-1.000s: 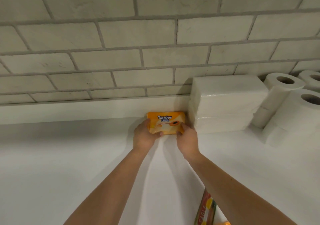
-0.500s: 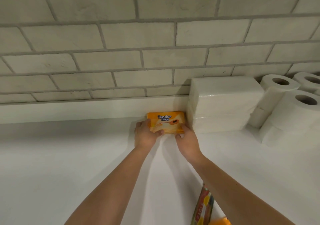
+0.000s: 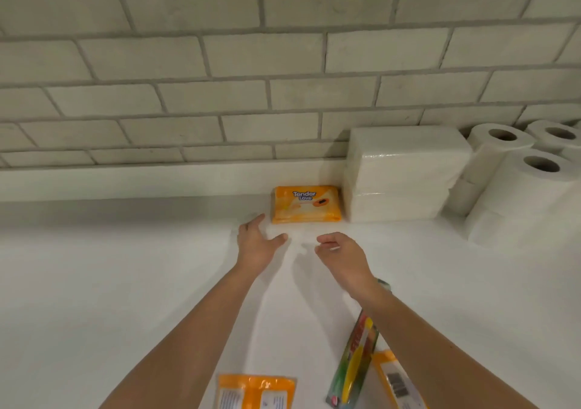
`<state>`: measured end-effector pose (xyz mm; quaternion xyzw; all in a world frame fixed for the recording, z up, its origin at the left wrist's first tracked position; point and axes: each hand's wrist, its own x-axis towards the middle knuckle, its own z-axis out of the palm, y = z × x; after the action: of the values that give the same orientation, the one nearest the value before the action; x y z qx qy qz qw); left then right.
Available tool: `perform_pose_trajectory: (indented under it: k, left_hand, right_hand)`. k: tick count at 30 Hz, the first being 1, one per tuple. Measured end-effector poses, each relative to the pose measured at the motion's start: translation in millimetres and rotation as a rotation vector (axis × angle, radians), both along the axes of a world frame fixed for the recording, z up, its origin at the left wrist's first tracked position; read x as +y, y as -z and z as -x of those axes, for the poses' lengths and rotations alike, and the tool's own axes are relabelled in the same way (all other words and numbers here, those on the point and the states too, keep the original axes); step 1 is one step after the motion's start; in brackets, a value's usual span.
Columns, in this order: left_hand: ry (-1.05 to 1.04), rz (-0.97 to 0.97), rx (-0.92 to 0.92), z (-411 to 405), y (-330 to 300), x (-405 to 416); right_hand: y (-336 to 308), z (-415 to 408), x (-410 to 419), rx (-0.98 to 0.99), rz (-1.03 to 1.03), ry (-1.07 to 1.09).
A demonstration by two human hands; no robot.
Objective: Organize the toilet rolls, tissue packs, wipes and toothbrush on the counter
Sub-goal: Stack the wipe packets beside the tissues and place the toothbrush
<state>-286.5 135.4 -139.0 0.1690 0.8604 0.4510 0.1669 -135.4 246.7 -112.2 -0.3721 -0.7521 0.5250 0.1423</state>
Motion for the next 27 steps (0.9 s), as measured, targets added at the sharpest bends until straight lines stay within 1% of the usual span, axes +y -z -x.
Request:
perform_pose_trajectory:
  k: [3,5,7,9,11,13,18,19,21,23,25,27]
  left_hand:
    - [0.043,0.004,-0.082,-18,-4,-37]
    - [0.14,0.016,-0.141,-33,-11,-62]
    - [0.284,0.078,-0.178,-53,-24,-90]
    - [0.396,0.178,-0.184,-66,-31,-113]
    - [0.451,0.262,-0.159,-79,-38,-135]
    - [0.488,0.301,-0.135,-90,-39,-152]
    - [0.524,0.297,0.072,-118,-27,-182]
    - [0.504,0.291,0.098,-123,-23,-185]
    - [0.431,0.303,0.124,-129,-15,-188]
    - [0.357,0.274,0.121,-133,-8,-187]
    - [0.244,0.188,0.065,-139,-11,-184]
    - [0.099,0.055,0.051,-141,-20,-180]
  right_hand:
    - [-6,-14,-24,-0.03,0.099,-0.127]
    - [-9,-22,-39,-0.076,0.153,-0.231]
    - [-16,-33,-56,-0.161,0.167,-0.37]
    - [-22,-46,-68,-0.26,0.125,-0.537]
    - [-25,-58,-81,-0.351,0.029,-0.679]
    - [-22,-66,-91,-0.397,-0.02,-0.74]
    - [-13,-82,-113,-0.401,-0.098,-0.725]
    - [-12,-85,-116,-0.394,-0.117,-0.715]
    - [-8,-88,-121,-0.344,-0.086,-0.659]
    - [-7,-90,-127,-0.253,-0.002,-0.561]
    - [-10,-91,-130,-0.135,0.178,-0.446]
    - [-12,-93,-131,-0.052,0.367,-0.401]
